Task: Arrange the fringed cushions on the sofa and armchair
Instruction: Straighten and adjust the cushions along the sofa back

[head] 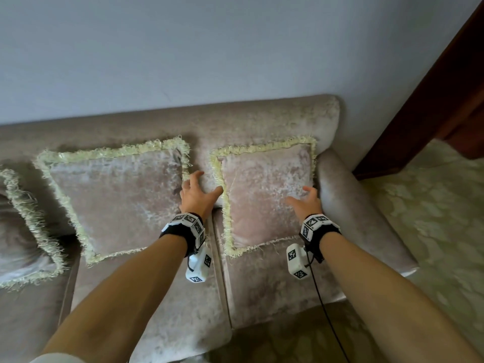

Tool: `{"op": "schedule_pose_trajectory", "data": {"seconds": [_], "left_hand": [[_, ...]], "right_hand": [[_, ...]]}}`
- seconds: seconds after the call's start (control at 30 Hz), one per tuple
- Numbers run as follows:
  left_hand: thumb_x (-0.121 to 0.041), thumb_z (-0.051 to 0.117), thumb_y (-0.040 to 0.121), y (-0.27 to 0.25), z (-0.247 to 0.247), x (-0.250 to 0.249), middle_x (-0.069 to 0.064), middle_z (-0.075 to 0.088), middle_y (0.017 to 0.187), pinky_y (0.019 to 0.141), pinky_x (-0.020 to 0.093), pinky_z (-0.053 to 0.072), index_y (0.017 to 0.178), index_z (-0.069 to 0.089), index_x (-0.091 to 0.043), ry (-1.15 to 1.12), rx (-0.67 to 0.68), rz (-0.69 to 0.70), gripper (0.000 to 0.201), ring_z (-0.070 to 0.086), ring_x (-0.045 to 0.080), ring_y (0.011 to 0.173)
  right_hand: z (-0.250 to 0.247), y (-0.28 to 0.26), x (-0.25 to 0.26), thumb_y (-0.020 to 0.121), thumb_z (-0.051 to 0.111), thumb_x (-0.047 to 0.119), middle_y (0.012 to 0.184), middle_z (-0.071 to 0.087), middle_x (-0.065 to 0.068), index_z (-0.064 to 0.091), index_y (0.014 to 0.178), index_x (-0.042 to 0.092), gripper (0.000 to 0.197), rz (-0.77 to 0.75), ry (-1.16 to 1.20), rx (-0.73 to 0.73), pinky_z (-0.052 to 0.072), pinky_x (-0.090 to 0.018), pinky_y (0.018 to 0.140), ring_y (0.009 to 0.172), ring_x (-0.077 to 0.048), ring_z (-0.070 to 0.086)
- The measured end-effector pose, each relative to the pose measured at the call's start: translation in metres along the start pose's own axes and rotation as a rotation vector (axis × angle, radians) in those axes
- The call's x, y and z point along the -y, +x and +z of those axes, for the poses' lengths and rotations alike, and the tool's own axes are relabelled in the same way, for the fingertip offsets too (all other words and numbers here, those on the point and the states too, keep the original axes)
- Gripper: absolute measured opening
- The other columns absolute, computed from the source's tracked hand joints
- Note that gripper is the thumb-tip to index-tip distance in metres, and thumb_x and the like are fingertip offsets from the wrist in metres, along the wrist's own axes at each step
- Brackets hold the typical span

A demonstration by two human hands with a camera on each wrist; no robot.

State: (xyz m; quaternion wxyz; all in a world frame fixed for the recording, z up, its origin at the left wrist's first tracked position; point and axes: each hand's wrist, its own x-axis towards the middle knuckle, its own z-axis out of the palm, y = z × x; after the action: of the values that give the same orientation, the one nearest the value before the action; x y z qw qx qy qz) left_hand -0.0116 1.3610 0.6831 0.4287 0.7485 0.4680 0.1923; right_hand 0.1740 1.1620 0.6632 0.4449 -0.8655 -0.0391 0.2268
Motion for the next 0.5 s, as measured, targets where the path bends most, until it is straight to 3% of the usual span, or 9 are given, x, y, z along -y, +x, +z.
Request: {"op": "schedule_pose_trajectory", "data": {"seconds": [0.17, 0.3, 0.5], "left_hand": [[-0.041, 0.069, 0.080, 0.019, 0.036, -0.019, 0.009, 0.038, 0.140, 0.092, 0.033, 0.032, 0.135, 0.039, -0.031, 0.025, -0.007, 0.041, 0.064, 0.037, 0.028, 0.128], [-0.048, 0.067, 0.076, 0.050, 0.063, -0.016, 0.008, 0.039, 0.139, 0.098, 0.046, 0.041, 0.132, 0.037, -0.036, 0.048, 0.008, -0.015, 0.065, 0.040, 0.028, 0.125], [-0.048, 0.067, 0.078, 0.106, 0.097, -0.014, 0.009, 0.038, 0.141, 0.101, 0.053, 0.040, 0.134, 0.037, -0.033, 0.039, 0.028, -0.066, 0.065, 0.039, 0.029, 0.126]], "right_hand": [[-0.015, 0.032, -0.006, 0.080, 0.068, 0.028, 0.141, 0.033, -0.011, 0.037, 0.136, 0.028, 0.064, 0.011, 0.008, -0.001, 0.046, -0.046, 0.091, 0.104, -0.029, 0.048], [-0.010, 0.062, -0.003, 0.076, 0.069, 0.031, 0.140, 0.033, -0.010, 0.038, 0.136, 0.029, 0.068, 0.025, -0.003, 0.001, 0.046, -0.050, 0.095, 0.110, -0.032, 0.051], [0.000, 0.117, 0.009, 0.076, 0.068, 0.036, 0.141, 0.034, -0.009, 0.037, 0.135, 0.031, 0.067, 0.057, -0.068, -0.005, 0.047, -0.050, 0.094, 0.112, -0.035, 0.052]]}}
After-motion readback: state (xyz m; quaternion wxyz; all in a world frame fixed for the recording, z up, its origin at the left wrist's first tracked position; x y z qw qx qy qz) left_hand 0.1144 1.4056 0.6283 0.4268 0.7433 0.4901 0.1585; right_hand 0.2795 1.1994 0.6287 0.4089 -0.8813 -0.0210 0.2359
